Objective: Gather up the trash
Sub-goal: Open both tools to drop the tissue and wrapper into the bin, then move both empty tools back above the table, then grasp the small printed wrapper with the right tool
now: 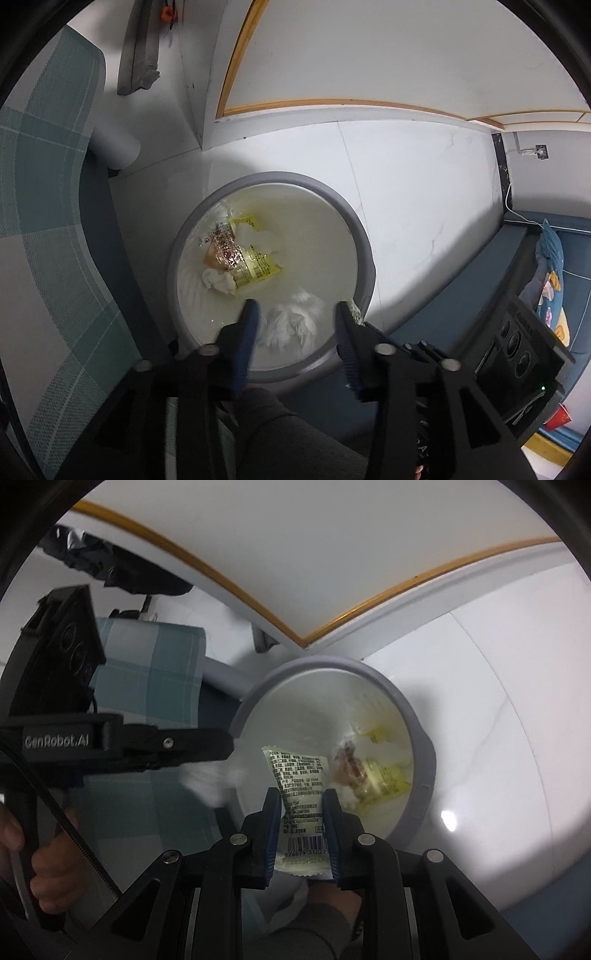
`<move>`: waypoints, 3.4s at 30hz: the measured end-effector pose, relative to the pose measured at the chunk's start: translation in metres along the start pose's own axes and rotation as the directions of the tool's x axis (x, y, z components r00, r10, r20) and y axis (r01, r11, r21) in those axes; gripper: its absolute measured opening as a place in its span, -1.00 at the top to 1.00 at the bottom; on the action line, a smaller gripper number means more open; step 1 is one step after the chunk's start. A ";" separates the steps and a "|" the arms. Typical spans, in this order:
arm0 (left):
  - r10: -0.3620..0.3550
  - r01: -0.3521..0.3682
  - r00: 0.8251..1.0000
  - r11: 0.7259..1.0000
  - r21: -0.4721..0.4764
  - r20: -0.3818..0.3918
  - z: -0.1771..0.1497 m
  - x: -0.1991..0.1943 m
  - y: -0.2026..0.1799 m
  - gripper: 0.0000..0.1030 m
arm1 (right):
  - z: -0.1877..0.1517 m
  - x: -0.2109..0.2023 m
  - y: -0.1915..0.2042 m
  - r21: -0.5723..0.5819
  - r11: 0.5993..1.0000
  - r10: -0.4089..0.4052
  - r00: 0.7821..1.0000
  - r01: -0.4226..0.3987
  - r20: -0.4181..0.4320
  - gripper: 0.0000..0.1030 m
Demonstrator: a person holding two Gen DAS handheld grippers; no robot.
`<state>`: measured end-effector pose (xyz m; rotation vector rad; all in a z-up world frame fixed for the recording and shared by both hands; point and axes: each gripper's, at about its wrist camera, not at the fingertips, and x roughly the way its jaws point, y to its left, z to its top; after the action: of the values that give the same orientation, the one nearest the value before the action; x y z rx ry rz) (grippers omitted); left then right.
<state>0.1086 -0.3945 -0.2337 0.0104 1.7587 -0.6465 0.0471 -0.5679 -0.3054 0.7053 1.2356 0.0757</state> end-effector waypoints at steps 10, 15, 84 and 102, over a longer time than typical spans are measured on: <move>0.014 -0.014 0.999 1.000 -0.001 0.044 -0.001 -0.011 0.001 -0.20 | -0.006 -0.004 -0.004 -0.005 1.000 -0.005 1.000 0.005 -0.023 0.27; 0.032 -0.037 0.996 0.998 0.054 0.084 -0.004 -0.023 -0.008 -0.32 | -0.005 -0.014 -0.002 -0.003 1.000 -0.011 1.000 0.011 -0.007 0.27; 0.432 -0.075 0.366 0.896 -0.437 0.824 -0.243 -0.326 0.252 -0.97 | -0.101 -0.114 0.444 -0.726 0.677 0.273 0.875 0.121 0.400 -0.66; 0.374 0.035 0.511 0.890 -0.454 0.773 -0.251 -0.310 0.312 -0.97 | -0.104 0.004 0.438 -0.813 0.581 0.174 0.970 0.038 0.169 -0.65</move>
<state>0.0815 0.0765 -0.0490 -0.3729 0.8489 -0.0353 0.0945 -0.1737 -0.0926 -0.0717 0.7995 0.5855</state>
